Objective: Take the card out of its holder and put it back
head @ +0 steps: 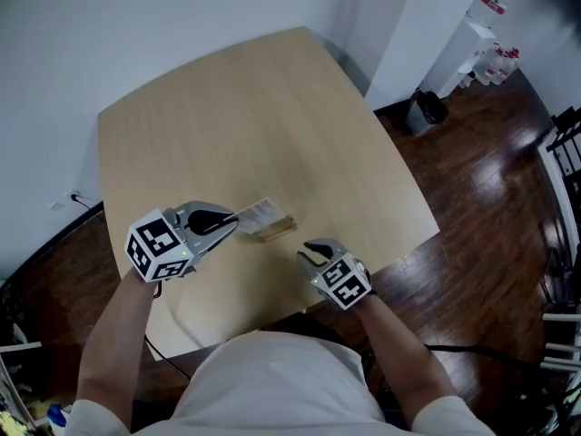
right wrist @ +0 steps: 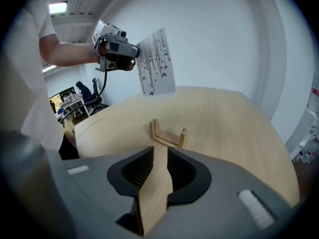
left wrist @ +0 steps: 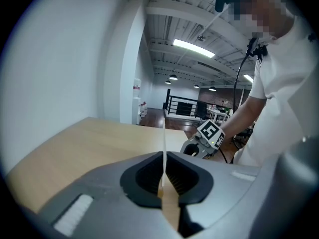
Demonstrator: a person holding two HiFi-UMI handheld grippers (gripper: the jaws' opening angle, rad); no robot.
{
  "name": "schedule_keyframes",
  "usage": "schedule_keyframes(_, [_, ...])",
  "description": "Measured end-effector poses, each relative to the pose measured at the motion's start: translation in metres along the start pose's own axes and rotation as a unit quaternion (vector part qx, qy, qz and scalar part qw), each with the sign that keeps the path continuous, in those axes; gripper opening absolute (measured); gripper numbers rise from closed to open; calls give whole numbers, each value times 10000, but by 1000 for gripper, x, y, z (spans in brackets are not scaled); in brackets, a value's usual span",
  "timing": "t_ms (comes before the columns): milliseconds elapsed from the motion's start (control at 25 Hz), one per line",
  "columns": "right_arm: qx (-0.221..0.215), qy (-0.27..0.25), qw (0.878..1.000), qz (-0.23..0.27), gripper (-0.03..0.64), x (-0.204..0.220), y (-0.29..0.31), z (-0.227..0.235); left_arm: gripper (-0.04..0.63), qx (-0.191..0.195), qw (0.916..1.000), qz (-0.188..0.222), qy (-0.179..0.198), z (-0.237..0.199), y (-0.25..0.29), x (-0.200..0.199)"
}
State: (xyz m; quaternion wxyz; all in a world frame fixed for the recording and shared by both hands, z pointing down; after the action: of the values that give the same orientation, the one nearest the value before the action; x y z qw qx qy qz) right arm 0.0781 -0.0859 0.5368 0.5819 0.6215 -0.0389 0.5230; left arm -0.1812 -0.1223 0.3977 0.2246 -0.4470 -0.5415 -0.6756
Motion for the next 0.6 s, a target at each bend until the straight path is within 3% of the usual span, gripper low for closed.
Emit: schedule_keyframes(600, [283, 86, 9991, 313, 91, 24, -59, -95, 15, -627, 9966, 500, 163, 84, -135, 4])
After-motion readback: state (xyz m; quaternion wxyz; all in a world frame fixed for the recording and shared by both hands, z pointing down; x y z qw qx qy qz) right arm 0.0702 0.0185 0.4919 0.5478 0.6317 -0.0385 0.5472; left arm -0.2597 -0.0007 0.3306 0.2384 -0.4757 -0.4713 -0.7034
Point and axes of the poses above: the fingertips, and each gripper's own axes: y forward along the fingers, z to its right, x out of its underside, the point moved 10 cm from there along -y, backward along the fingers, and after that the axes turned 10 degrees about y, right-handed, at the moved point
